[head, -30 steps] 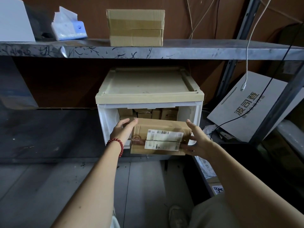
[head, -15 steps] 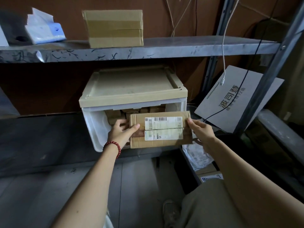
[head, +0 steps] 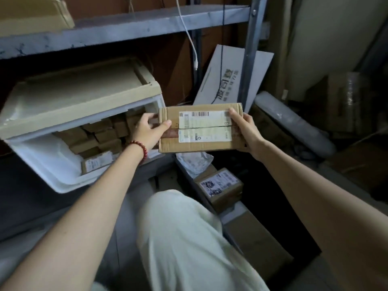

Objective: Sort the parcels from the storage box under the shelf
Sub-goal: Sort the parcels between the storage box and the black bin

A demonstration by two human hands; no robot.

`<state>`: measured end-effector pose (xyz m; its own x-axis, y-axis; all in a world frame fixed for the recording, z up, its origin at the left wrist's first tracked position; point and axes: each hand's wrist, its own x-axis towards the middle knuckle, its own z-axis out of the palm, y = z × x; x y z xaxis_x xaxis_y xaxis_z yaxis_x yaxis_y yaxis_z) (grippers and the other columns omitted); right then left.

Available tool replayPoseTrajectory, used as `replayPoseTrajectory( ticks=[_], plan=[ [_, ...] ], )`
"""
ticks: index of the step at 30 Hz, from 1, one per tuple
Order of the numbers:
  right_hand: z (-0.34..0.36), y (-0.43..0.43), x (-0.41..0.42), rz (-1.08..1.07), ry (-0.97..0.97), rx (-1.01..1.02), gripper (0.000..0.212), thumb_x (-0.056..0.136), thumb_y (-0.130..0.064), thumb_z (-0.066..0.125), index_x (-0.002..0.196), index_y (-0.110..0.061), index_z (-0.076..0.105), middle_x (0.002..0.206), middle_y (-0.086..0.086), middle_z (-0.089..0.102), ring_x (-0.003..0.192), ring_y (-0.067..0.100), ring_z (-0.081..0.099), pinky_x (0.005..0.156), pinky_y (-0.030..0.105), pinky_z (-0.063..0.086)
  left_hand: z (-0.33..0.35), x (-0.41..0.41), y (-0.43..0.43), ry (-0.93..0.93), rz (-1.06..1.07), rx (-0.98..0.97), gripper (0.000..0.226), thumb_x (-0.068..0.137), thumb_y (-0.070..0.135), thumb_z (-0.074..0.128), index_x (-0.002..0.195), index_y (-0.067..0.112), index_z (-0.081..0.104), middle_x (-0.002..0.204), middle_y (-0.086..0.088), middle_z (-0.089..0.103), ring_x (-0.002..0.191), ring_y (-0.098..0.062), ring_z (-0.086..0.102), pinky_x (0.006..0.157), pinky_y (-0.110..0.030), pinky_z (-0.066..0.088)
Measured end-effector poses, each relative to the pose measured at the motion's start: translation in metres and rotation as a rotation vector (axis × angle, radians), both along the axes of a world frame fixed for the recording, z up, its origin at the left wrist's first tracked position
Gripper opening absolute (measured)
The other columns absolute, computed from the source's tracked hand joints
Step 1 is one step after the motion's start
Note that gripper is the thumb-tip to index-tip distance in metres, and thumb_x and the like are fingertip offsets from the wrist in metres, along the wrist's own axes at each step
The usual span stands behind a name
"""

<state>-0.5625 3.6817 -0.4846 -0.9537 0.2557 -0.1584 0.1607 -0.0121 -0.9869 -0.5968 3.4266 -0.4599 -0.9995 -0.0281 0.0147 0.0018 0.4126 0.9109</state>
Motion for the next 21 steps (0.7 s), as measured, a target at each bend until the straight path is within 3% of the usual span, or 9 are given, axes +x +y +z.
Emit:
replayPoseTrajectory(
  ticks=[2,5,10,12,14,17,21],
  plan=[
    [-0.002,0.025,0.011,-0.036,0.033,-0.004,0.083,0.066,-0.074,0.064,0.130,-0.023,0.050,0.115,0.000,0.068,0.099,0.017,0.067,0.086,0.041,0.054,0.008,-0.004,0.027,0.042,-0.015,-0.052,0.054,0.086,0.041,0.065,0.131,0.018,0.046,0.128,-0.006,0.058,0.113,-0.022,0.057,0.097,-0.037,0.047],
    [-0.022,0.059,0.038,-0.117,-0.069,-0.021,0.091,0.056,-0.079,0.066,0.128,-0.028,0.048,0.114,-0.003,0.067,0.099,0.017,0.067,0.080,0.040,0.054,0.005,-0.002,0.068,0.078,-0.062,-0.116,0.049,0.087,0.047,0.061,0.127,0.021,0.048,0.128,-0.003,0.058,0.113,-0.022,0.056,0.091,-0.031,0.046],
    [-0.066,0.103,0.095,-0.217,-0.145,0.003,0.069,0.051,-0.078,0.068,0.104,-0.036,0.053,0.104,-0.007,0.067,0.090,0.017,0.068,0.055,0.031,0.056,-0.045,0.018,0.129,0.033,-0.198,-0.165,0.037,0.095,0.037,0.053,0.127,0.023,0.045,0.124,-0.003,0.056,0.094,-0.017,0.051,0.066,-0.024,0.036],
    [-0.083,0.116,0.116,-0.217,-0.219,0.028,0.071,0.048,-0.079,0.070,0.097,-0.029,0.056,0.101,-0.001,0.066,0.087,0.019,0.067,0.048,0.031,0.055,-0.072,0.028,0.145,-0.012,-0.254,-0.160,0.034,0.096,0.033,0.052,0.127,0.022,0.046,0.123,-0.005,0.057,0.096,-0.020,0.054,0.071,-0.025,0.037],
    [-0.101,0.125,0.133,-0.187,-0.308,0.071,0.071,0.050,-0.078,0.071,0.093,-0.023,0.059,0.098,0.002,0.067,0.088,0.021,0.067,0.049,0.031,0.055,-0.097,0.036,0.157,-0.070,-0.308,-0.182,0.032,0.096,0.033,0.051,0.126,0.021,0.047,0.113,-0.005,0.060,0.098,-0.023,0.056,0.075,-0.026,0.037],
    [-0.123,0.129,0.155,-0.108,-0.409,0.107,0.063,0.050,-0.075,0.072,0.091,-0.027,0.064,0.098,0.000,0.069,0.088,0.018,0.067,0.054,0.032,0.056,-0.128,0.047,0.165,-0.138,-0.342,-0.221,0.032,0.096,0.035,0.051,0.126,0.022,0.048,0.109,-0.002,0.059,0.093,-0.020,0.055,0.075,-0.028,0.038],
    [-0.144,0.131,0.175,0.085,-0.476,0.279,0.071,0.054,-0.078,0.063,0.111,-0.036,0.063,0.103,-0.007,0.068,0.094,0.012,0.065,0.078,0.031,0.054,-0.158,0.060,0.171,-0.165,-0.411,-0.299,0.030,0.096,0.037,0.050,0.122,0.024,0.049,0.114,-0.010,0.061,0.096,-0.021,0.054,0.081,-0.034,0.045]
  ],
)
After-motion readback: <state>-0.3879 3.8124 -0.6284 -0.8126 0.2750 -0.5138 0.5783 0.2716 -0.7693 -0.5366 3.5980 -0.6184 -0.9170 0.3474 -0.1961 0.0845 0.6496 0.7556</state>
